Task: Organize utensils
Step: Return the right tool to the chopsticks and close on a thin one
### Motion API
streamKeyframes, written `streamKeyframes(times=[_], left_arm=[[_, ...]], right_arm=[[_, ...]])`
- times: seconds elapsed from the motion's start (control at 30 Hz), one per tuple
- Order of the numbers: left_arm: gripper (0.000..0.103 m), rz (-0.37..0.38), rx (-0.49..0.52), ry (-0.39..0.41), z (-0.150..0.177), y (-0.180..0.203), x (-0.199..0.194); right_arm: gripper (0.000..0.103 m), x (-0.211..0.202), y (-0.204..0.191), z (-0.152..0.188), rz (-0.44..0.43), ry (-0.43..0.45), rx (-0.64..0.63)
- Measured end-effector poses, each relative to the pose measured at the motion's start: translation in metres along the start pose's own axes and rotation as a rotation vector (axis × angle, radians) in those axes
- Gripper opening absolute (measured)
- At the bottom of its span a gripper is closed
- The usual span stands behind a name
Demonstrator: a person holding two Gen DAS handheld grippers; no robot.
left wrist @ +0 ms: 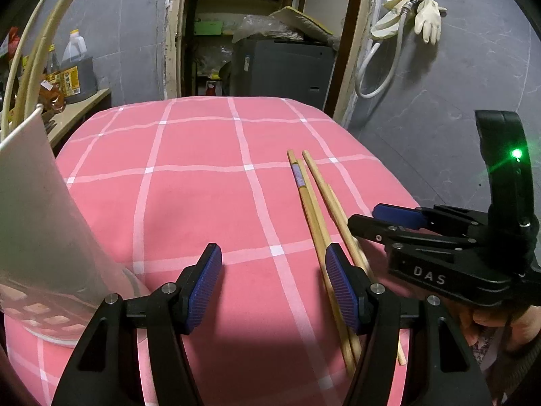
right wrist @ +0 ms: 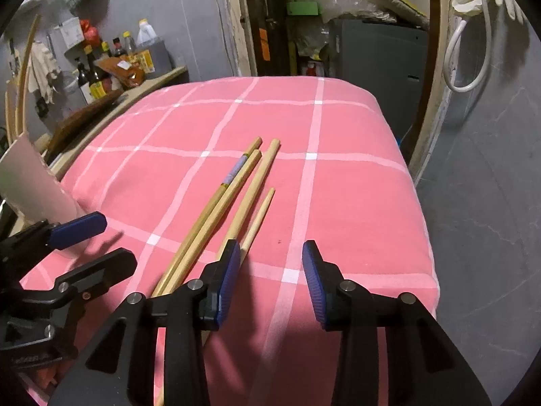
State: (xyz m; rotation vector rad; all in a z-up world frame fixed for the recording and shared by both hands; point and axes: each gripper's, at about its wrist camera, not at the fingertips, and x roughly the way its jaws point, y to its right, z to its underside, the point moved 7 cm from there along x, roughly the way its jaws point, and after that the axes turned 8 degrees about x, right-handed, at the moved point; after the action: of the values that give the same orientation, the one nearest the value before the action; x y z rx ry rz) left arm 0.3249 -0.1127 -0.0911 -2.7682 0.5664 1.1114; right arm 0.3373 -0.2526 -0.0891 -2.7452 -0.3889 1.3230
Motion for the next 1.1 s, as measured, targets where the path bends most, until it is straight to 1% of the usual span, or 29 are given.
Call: streamKeyframes(times=[0.1, 0.17, 0.23, 0.33, 0.4, 0.47, 0.5, 0.57, 0.67, 0.73, 0.93, 1.0, 1.07, 1.1], left_arm=[[0.058, 0.009, 0.001, -0.005, -0.002, 0.001, 0.002], [0.056, 0.013, 0.001, -0.007, -0.002, 0.003, 0.003], [0.055, 0.019, 0.000, -0.015, -0.002, 0.003, 0.005], [0.052, 0.028, 0.000, -0.027, -0.002, 0.004, 0.008], [0.050, 0.036, 0.004, -0.036, -0.002, 0.006, 0.011], [0.047, 0.046, 0.008, -0.046, -0.003, 0.008, 0.015], [0.046, 0.053, 0.010, -0.052, -0.004, 0.009, 0.017], [0.040, 0.060, 0.012, -0.064, -0.006, 0.010, 0.022], [0.034, 0.068, 0.020, -0.082, -0.008, 0.012, 0.031], [0.031, 0.069, 0.023, -0.091, -0.009, 0.012, 0.036], [0.030, 0.079, 0.028, -0.098, -0.014, 0.015, 0.044], [0.027, 0.084, 0.031, -0.099, -0.015, 0.015, 0.046], [0.021, 0.076, 0.034, -0.099, -0.016, 0.014, 0.046], [0.021, 0.075, 0.033, -0.101, -0.016, 0.013, 0.046]], right_arm=[[0.034, 0.003, -0.002, -0.002, -0.001, -0.012, -0.009], [0.033, 0.009, -0.002, -0.001, -0.011, -0.042, -0.012], [0.032, 0.010, -0.003, -0.003, -0.001, -0.041, -0.020], [0.024, 0.006, 0.002, -0.001, -0.008, -0.037, -0.013], [0.016, 0.004, 0.004, 0.001, -0.008, -0.038, -0.013], [0.012, 0.000, 0.009, 0.004, -0.007, -0.039, -0.017], [0.011, -0.002, 0.011, 0.006, -0.007, -0.040, -0.016], [0.011, -0.006, 0.015, 0.008, -0.008, -0.040, -0.012], [0.010, -0.010, 0.022, 0.010, -0.012, -0.034, 0.001], [0.010, -0.012, 0.025, 0.011, -0.013, -0.033, 0.009], [0.010, -0.015, 0.028, 0.013, -0.025, -0.028, 0.026], [0.010, -0.014, 0.027, 0.013, -0.025, -0.029, 0.026], [0.010, -0.014, 0.028, 0.013, -0.023, -0.028, 0.024], [0.010, -0.015, 0.028, 0.013, -0.024, -0.028, 0.025]])
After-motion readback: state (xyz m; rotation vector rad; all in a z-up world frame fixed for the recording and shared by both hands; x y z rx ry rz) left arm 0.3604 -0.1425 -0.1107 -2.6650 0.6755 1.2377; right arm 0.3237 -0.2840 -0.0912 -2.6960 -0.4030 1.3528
